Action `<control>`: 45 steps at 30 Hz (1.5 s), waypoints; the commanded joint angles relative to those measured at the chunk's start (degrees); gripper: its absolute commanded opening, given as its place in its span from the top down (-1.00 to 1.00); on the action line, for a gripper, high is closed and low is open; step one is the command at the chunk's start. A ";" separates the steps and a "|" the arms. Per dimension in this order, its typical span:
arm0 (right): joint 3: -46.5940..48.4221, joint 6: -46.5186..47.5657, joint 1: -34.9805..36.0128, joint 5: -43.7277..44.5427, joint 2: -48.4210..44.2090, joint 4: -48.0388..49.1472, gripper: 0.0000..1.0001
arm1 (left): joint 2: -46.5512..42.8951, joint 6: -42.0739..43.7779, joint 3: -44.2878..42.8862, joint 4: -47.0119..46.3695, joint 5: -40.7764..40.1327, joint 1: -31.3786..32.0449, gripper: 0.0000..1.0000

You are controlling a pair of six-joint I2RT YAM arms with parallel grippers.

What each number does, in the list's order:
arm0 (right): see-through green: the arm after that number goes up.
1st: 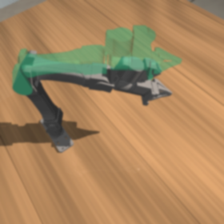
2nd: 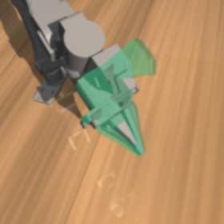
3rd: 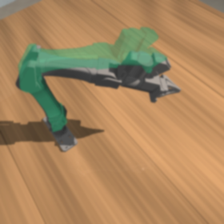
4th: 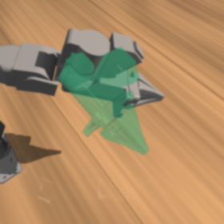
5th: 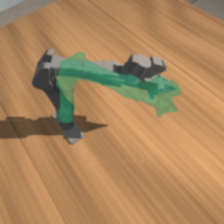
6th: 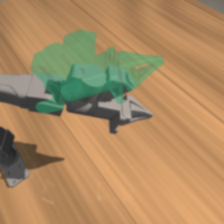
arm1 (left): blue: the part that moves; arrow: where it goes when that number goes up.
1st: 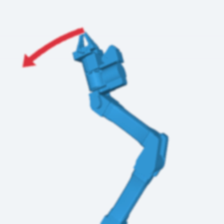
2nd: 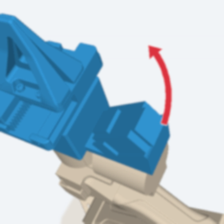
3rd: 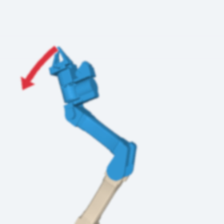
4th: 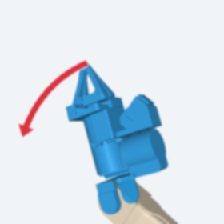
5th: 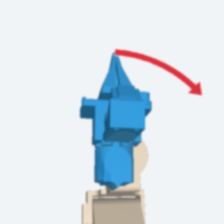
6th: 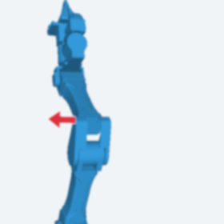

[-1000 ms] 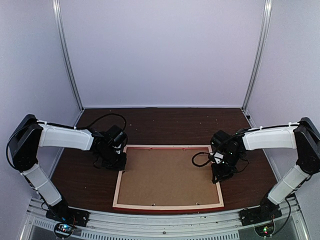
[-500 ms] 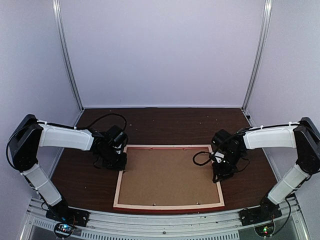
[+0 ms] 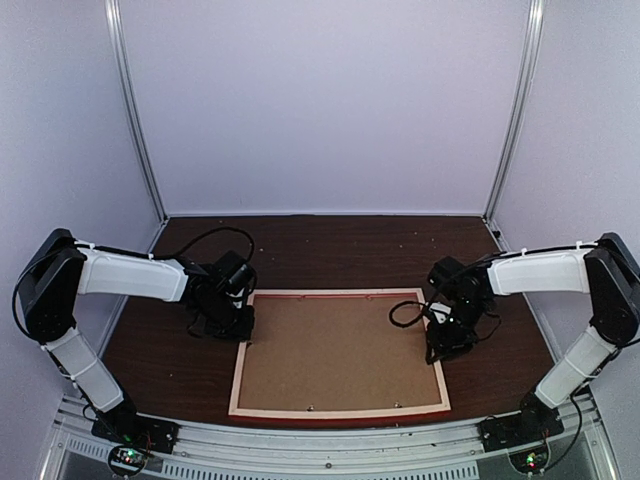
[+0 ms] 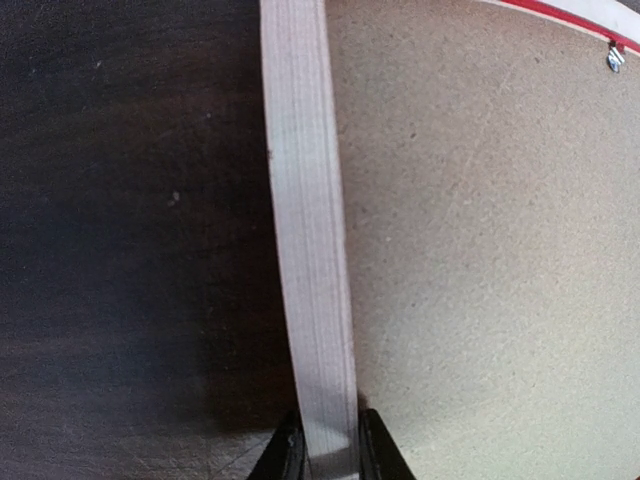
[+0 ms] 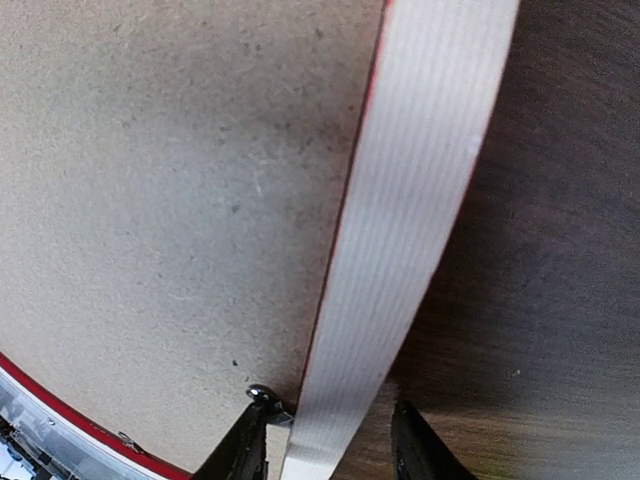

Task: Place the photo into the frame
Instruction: Press the fastener onto the backboard, then place the photo frame at the center of the board.

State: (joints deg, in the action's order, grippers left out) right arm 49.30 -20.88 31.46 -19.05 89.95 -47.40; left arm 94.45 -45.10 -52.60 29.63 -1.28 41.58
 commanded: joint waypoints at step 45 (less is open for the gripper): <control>22.44 -2.34 -3.20 4.48 18.47 6.70 0.78 | -1.19 17.25 -13.52 9.78 -6.17 -9.73 -0.65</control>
State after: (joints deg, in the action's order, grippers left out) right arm 69.82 -22.57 29.19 -15.88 106.65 -43.86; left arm 96.51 -33.28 -64.60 37.89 -7.57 30.72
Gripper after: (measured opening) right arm 0.155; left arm 0.801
